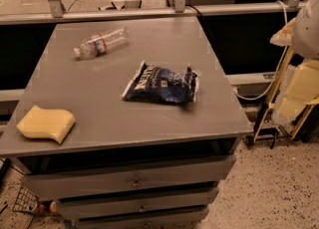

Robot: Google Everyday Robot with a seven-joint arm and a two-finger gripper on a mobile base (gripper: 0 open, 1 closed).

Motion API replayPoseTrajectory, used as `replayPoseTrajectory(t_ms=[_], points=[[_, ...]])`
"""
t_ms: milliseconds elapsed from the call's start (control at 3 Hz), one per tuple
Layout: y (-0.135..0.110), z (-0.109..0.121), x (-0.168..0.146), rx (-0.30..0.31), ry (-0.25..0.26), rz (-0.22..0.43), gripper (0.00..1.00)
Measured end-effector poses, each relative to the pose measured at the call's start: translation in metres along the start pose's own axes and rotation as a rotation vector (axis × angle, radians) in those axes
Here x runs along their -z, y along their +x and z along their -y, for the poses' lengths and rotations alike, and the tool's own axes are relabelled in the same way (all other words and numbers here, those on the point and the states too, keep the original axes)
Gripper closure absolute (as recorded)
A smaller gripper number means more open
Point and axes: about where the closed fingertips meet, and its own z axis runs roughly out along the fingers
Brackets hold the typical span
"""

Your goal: Move blue chip bag near sponge

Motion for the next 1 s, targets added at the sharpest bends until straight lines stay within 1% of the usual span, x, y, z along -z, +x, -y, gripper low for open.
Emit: replayPoseTrajectory(t_ms=[333,667,1000], points=[[0.000,0.000,0.000,0.000,0.000,0.000,0.00],[-0.039,0.011,-0.022,0.052,-0.011,0.022,0.00],[-0.067,0.024,-0.042,0.055,-0.026,0.052,0.00]])
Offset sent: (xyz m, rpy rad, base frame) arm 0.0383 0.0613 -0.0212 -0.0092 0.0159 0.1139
